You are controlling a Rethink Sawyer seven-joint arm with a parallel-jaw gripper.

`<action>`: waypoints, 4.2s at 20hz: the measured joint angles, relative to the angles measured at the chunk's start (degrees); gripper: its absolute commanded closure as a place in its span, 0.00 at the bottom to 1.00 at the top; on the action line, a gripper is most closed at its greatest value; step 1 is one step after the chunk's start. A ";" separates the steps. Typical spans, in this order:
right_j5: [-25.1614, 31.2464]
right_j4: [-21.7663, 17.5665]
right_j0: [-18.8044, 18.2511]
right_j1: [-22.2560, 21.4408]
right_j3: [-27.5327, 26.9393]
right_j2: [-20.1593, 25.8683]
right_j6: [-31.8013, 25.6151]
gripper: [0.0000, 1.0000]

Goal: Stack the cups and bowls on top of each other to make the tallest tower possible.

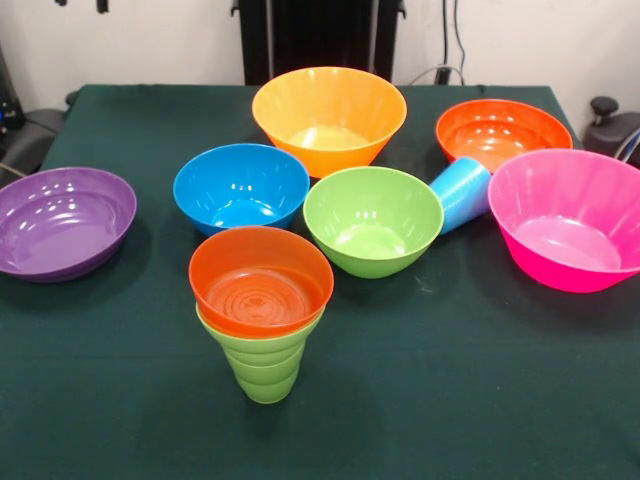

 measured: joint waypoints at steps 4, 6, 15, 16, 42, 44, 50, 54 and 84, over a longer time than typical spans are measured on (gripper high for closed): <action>-0.36 -3.33 -2.46 0.11 1.29 1.66 0.00 0.00; -0.92 -4.45 -2.57 0.49 1.99 2.62 0.00 0.00; -1.63 -4.57 -0.55 0.75 2.69 7.06 0.00 0.00; -1.63 -4.57 -0.08 0.75 2.69 8.02 0.00 0.00; -10.82 -4.54 2.49 13.89 -0.09 8.73 0.00 0.00; -12.52 -4.53 3.17 15.20 -0.21 8.26 0.00 0.00; -15.29 -4.52 4.39 18.34 -0.92 7.35 0.00 0.00; -15.76 -4.52 5.23 20.64 -2.31 6.90 0.00 0.00; -9.60 0.68 13.97 18.29 -7.46 5.65 0.00 0.00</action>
